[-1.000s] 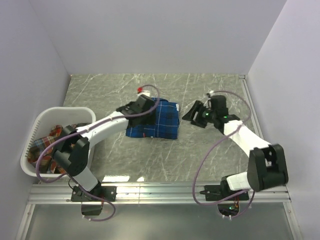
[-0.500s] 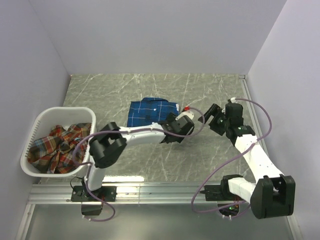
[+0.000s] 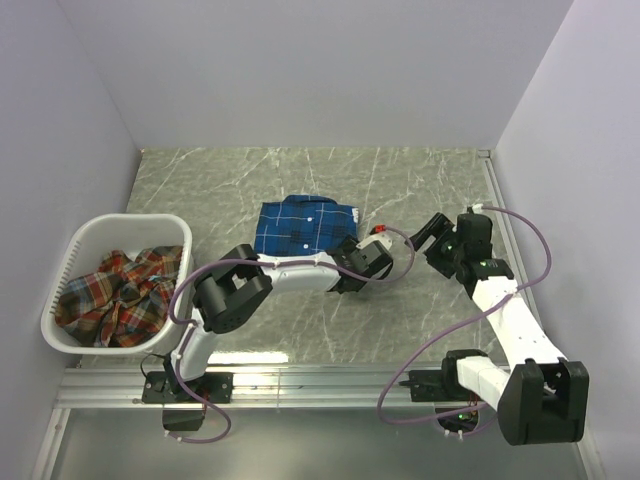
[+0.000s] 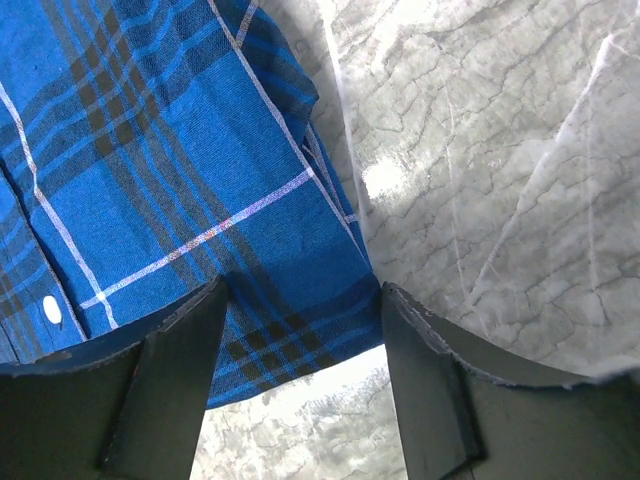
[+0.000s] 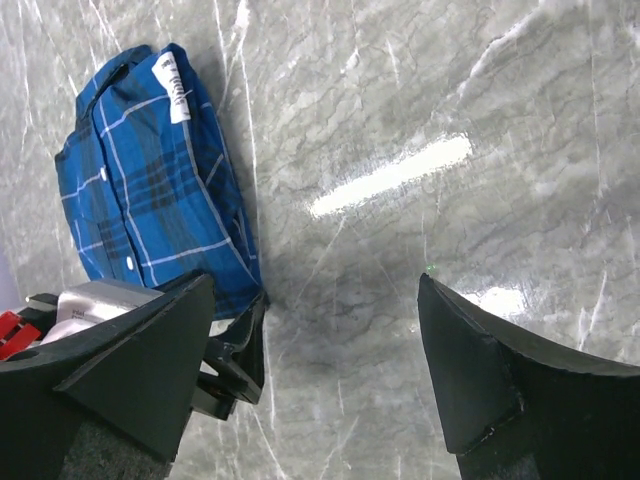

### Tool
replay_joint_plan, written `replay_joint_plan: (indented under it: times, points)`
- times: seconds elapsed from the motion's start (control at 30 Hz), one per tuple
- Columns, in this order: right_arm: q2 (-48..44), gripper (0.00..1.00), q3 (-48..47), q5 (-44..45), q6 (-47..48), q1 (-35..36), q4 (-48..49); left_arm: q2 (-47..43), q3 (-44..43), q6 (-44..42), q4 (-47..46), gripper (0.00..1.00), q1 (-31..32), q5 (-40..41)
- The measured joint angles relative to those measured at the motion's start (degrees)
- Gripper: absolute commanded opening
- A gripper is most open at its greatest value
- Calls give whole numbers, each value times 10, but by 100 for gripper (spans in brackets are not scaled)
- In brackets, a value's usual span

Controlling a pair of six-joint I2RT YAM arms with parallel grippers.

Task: Fold and stack the long sleeve shirts
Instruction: Fold the shirt

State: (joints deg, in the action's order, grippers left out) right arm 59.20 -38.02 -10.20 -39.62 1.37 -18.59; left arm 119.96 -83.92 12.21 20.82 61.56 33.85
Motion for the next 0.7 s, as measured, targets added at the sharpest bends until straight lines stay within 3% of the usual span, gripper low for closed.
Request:
replay_joint_plan:
  times: [0.17, 0.47, 0.57, 0.7]
  points:
    - [2, 88, 1, -6, 0, 0, 7, -1, 0, -12, -2, 77, 4, 2]
    - [5, 88, 11, -19, -4, -4, 23, -20, 20, -35, -12, 72, 13, -38]
    - [5, 88, 14, -19, -4, -7, 24, -21, 20, -39, -12, 68, 13, -38]
    - [5, 87, 19, -22, -4, -7, 26, -20, 20, -44, -13, 51, 13, -30]
